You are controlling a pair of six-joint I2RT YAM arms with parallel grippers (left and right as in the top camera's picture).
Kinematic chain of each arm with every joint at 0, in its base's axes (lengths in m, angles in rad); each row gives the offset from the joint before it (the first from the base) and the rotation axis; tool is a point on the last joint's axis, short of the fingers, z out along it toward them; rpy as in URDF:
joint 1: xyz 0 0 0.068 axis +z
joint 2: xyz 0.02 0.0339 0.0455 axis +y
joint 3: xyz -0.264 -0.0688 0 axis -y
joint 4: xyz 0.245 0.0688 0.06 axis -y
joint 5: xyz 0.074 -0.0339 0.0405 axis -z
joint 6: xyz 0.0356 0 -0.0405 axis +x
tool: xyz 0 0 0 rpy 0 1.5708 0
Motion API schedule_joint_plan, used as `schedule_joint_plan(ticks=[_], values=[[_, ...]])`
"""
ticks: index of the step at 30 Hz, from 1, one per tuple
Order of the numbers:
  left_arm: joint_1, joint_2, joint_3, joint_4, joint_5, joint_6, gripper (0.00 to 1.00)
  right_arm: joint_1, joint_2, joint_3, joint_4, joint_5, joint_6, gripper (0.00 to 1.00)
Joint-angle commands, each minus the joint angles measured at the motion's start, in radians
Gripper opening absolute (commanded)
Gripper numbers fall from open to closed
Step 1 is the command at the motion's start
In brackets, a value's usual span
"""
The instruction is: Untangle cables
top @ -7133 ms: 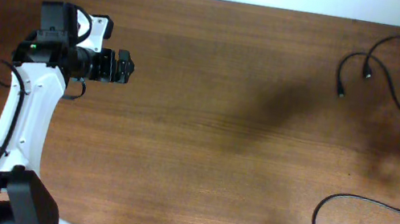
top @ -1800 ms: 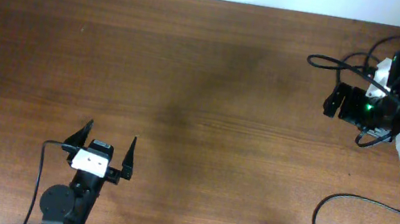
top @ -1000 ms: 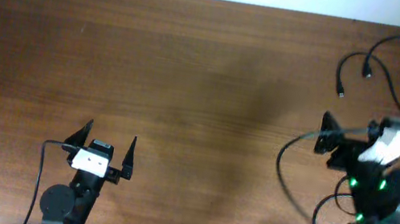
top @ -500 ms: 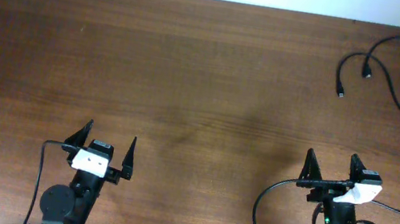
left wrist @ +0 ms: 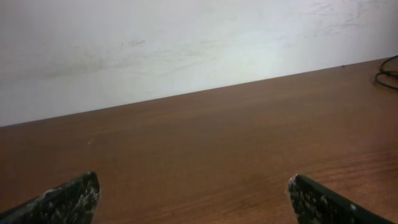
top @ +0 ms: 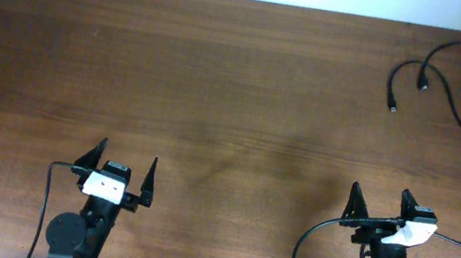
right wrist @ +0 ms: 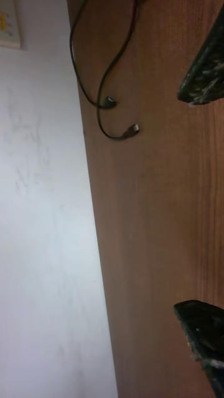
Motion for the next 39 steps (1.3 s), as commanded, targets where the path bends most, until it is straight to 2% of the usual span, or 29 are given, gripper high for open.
schedule_joint_plan(ticks=[1,9,39], values=[[-0.002,-0.005,-0.003,-0.006,-0.007,0.013,0.99,0.005,-0.011,-0.005,-0.008,0.003,-0.015,1.00],[-0.002,-0.005,-0.003,-0.006,-0.007,0.013,0.99,0.005,-0.011,-0.005,-0.007,-0.024,-0.229,1.00],[-0.002,-0.005,-0.003,-0.006,-0.007,0.013,0.99,0.005,-0.011,-0.005,-0.007,-0.019,-0.230,1.00]])
